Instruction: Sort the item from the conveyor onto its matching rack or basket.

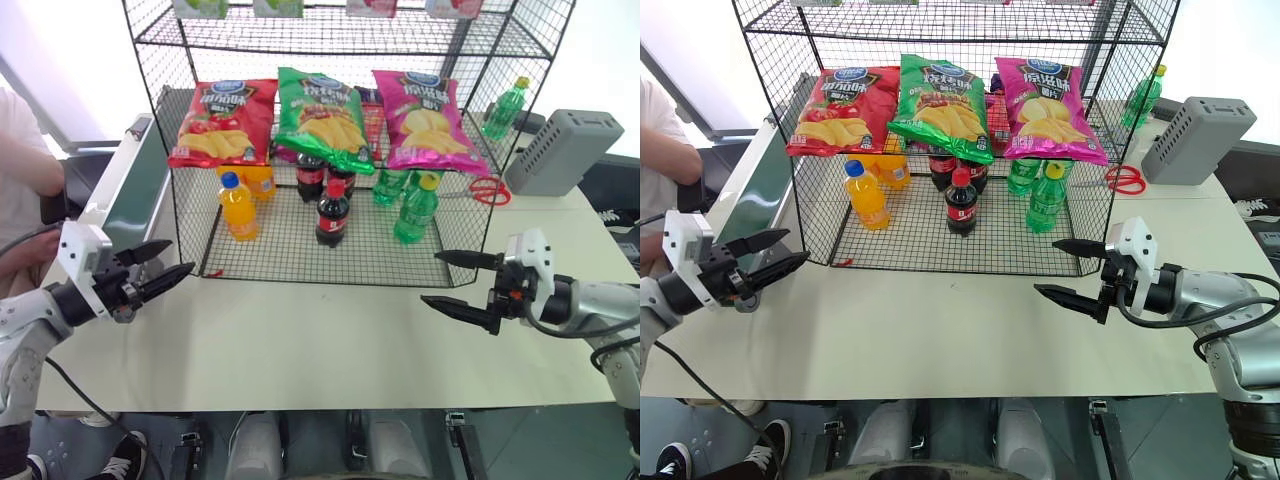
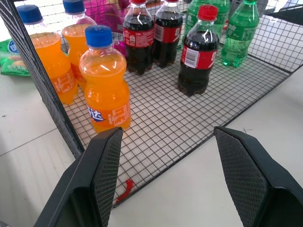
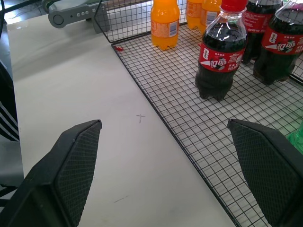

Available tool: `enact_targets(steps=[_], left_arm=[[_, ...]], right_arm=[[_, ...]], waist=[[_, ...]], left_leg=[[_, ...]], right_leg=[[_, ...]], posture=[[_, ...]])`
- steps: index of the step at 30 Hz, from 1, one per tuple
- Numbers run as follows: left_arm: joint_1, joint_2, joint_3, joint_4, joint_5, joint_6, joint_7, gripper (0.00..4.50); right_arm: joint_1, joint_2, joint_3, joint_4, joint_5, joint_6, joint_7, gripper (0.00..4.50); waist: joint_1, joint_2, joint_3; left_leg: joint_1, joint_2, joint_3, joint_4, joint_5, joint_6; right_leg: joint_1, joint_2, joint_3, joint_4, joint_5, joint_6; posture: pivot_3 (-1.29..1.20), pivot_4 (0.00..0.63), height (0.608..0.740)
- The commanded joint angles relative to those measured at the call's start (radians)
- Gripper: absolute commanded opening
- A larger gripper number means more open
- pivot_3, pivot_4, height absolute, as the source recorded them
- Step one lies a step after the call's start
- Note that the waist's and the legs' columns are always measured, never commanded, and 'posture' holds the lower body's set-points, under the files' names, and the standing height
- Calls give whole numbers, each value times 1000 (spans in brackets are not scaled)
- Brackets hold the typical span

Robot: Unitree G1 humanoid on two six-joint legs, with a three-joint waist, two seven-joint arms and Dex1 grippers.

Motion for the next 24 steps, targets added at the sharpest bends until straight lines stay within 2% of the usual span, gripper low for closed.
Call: enact_targets(steps=[1, 8, 24], left_arm=[[-2, 12, 1, 2, 37, -54, -5, 3252], [-25, 4, 18, 12, 18, -33, 14, 3252], [3, -3, 52, 30, -12, -89, -73, 3252]], right_arm=[[-16, 7, -1, -2, -9, -40, 1, 4446], [-37, 12, 17, 27, -31, -63, -3, 4446], [-45, 7, 32, 24, -30, -62, 11, 4446]], waist=[[-1, 0, 0], [0, 0, 0], [0, 0, 0]], left_leg=[[0, 0, 0, 0, 0, 0], [0, 0, 0, 0, 0, 0], [0, 0, 0, 0, 0, 0]], right_leg=[[0, 0, 0, 0, 0, 0], [0, 0, 0, 0, 0, 0], [0, 0, 0, 0, 0, 0]], posture=[[0, 150, 740], [0, 150, 740], [0, 150, 740]])
